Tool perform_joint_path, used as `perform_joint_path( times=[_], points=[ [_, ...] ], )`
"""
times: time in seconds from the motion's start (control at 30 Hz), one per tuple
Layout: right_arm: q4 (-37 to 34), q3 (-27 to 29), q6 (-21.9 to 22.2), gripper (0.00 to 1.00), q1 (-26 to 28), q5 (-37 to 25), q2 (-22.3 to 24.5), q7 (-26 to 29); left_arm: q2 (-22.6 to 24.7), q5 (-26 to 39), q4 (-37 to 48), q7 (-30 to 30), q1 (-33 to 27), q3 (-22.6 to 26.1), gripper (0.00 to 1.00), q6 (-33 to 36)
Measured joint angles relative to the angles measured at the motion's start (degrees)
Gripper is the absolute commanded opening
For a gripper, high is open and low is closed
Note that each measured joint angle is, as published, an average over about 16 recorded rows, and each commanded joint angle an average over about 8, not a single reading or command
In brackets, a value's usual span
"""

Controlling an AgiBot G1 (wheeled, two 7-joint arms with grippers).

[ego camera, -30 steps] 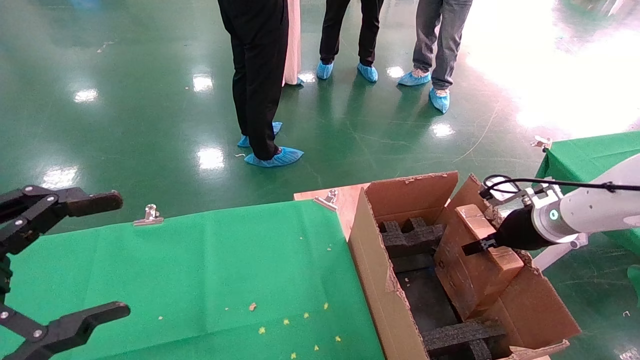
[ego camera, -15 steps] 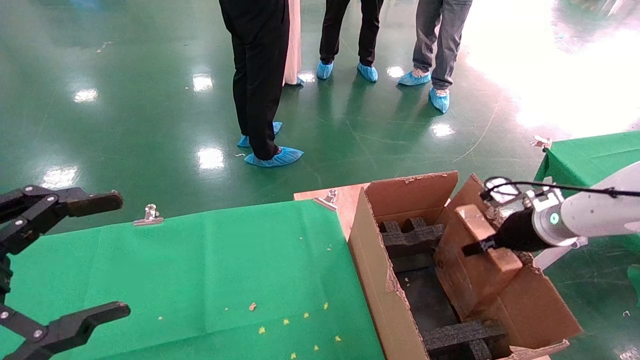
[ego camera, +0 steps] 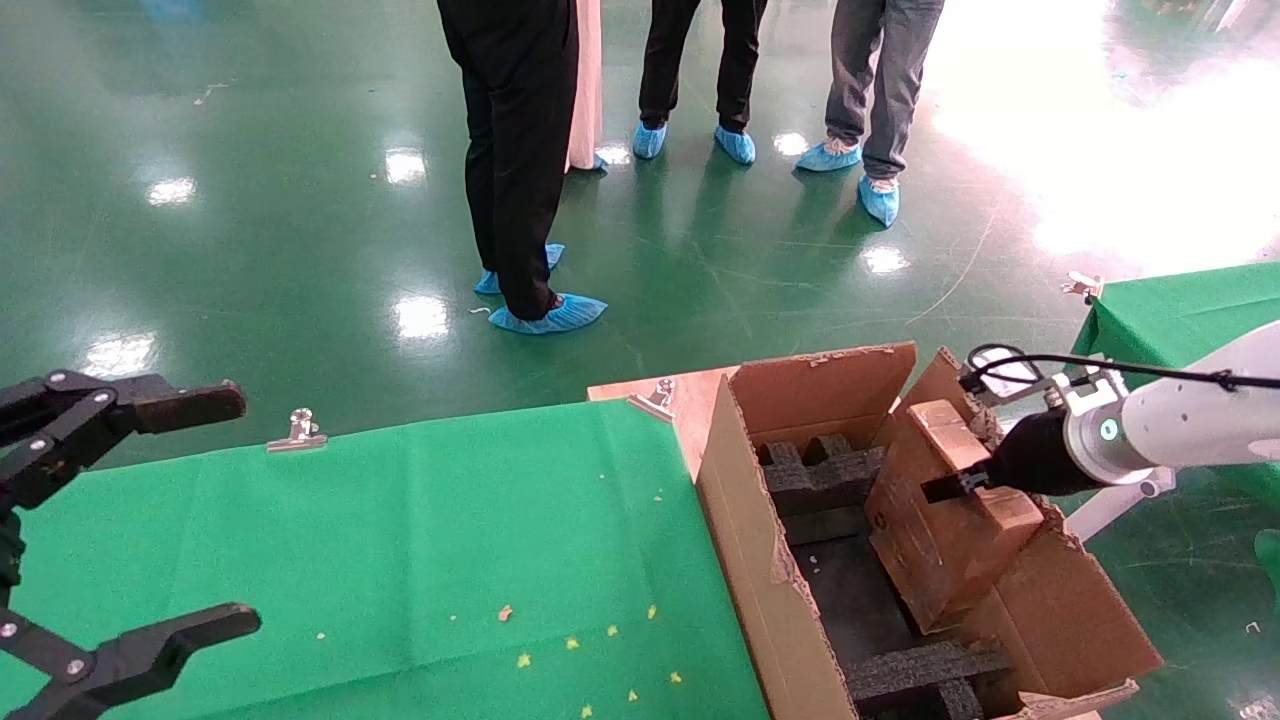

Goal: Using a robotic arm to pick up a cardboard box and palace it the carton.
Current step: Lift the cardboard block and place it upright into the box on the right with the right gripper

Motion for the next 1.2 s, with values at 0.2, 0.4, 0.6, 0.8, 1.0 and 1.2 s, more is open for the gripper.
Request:
perform_joint_path(
  times=[0.2,0.4,0.6,0.8,1.0,1.2],
  points=[
    [2.34,-0.03,0.86,0.0,-1.23,0.57,1.59,0.23,0.0,0.0,0.0,0.0,0.0,0.01,1.0,0.0],
    [4.92,-0.28,1.5,0.0,-1.86,0.51,3.36,1.16,-0.01,-0.01,0.0,0.01,0.0,0.01,1.0,-0.01],
    [6.62,-0.79,1.91,0.0,-2.36,-0.08,4.28,2.33,-0.01,-0.01,0.0,0.01,0.0,0.02,1.0,-0.01],
    [6.71,-1.34,2.3,0.0,-3.11,-0.73,3.81,2.96,-0.01,-0.02,0.0,0.01,-0.01,0.03,1.0,-0.01],
    [5.53,-1.75,2.44,0.0,-4.06,-1.05,2.5,2.75,-0.01,-0.02,0.0,0.02,-0.01,0.03,1.0,-0.01],
    [3.51,-1.98,2.07,0.0,-4.83,-1.05,0.8,2.02,-0.02,-0.03,0.0,0.02,-0.01,0.04,1.0,-0.02]
  ],
)
